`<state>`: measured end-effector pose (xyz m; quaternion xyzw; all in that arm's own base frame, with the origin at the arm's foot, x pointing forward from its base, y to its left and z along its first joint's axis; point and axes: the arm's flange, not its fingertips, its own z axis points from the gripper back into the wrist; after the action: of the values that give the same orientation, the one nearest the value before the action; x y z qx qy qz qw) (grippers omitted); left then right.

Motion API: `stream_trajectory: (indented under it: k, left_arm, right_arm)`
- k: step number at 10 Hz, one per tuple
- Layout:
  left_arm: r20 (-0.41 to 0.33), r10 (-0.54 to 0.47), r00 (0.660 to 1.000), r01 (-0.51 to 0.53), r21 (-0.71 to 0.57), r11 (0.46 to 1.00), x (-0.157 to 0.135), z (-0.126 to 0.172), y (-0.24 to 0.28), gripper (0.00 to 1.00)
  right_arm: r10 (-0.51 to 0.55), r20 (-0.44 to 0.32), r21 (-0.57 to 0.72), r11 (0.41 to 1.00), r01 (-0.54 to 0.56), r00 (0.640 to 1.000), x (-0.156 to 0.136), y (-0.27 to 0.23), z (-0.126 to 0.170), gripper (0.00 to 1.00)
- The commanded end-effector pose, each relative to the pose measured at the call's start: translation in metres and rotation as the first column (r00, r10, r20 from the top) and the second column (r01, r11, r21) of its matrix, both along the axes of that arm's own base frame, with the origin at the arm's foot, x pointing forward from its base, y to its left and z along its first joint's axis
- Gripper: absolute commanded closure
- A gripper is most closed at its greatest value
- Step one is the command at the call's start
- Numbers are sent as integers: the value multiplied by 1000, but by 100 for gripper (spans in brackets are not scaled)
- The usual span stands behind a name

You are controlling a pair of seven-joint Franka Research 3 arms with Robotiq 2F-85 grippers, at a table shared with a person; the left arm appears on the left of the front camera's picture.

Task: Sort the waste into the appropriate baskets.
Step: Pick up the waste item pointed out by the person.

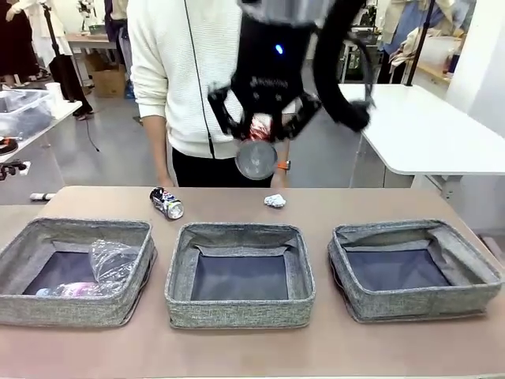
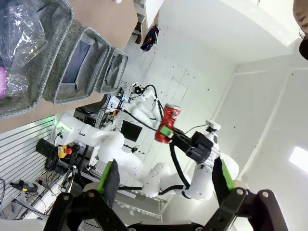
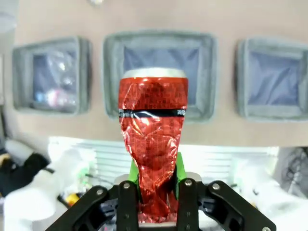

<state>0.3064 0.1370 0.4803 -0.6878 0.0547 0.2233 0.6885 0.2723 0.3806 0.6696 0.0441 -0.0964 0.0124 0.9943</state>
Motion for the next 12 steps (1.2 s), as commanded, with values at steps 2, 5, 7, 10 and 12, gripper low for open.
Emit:
stream_trajectory:
  k: [2,5,7,10,12]
  left_arm:
    - [4,1,1000,-1,5,1000,-2,1,1,0]
    - [4,1,1000,-1,5,1000,-2,1,1,0]
    - [4,1,1000,-1,5,1000,-2,1,1,0]
    - [4,1,1000,-1,5,1000,-2,1,1,0]
    - [4,1,1000,-1,5,1000,-2,1,1,0]
  right_arm:
    - [-54,158,-12,998,56,986,-11,16,45,69]
    - [-71,197,38,997,65,978,-12,11,65,69]
    - [-102,195,52,994,94,975,-6,7,70,69]
    - [-98,186,43,995,91,978,-10,2,88,69]
    - [-116,225,46,993,109,967,-13,-7,103,69]
